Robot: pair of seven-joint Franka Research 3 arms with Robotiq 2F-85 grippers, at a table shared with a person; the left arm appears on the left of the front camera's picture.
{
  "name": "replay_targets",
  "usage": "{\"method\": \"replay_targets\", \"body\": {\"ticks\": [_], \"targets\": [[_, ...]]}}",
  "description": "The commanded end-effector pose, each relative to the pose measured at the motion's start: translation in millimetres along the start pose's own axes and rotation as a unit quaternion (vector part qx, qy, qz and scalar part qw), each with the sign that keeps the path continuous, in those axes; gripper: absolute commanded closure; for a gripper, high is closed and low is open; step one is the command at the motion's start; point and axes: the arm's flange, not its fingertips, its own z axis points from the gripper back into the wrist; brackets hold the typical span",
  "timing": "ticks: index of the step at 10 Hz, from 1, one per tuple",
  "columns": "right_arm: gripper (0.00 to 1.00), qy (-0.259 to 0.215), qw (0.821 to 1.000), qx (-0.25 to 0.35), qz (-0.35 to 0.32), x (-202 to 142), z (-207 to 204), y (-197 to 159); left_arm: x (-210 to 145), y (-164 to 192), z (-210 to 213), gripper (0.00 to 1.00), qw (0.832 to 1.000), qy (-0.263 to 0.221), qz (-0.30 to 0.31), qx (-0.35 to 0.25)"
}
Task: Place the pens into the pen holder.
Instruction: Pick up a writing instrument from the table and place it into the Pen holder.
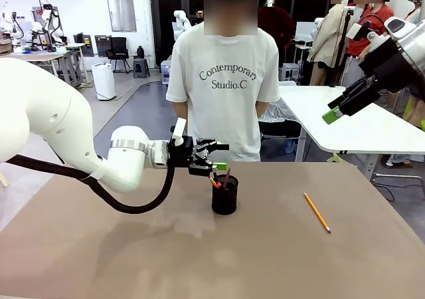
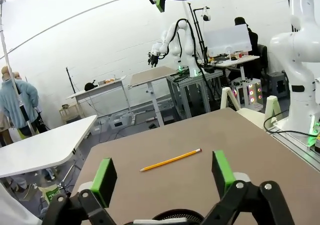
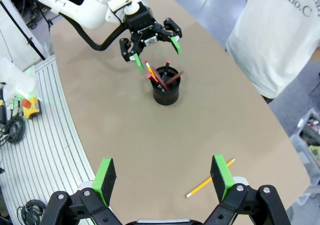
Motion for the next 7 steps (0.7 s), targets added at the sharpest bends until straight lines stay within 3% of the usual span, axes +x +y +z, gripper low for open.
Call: {"method": "replay_targets", "body": {"ticks": [1,3,4,7], "targets": [[0.0,-0.01,1.0,0.006,0.005,1,1,0,12,-6,0,0.0,1.0,0.018,0.003,-0.008],[0.0,-0.01,1.0,0.006,0.005,1,1,0,22,-13,1,0.0,0.998,0.063,0.02,-0.009],[0.0,-0.01,1.0,0.006,0.005,1,1,0,6,0,-1,0.0,1.0,0.015,0.0,-0.002],[0.0,-0.01,1.0,0.006,0.005,1,1,0,6,0,-1,0.0,1.0,0.015,0.0,-0.002]]}}
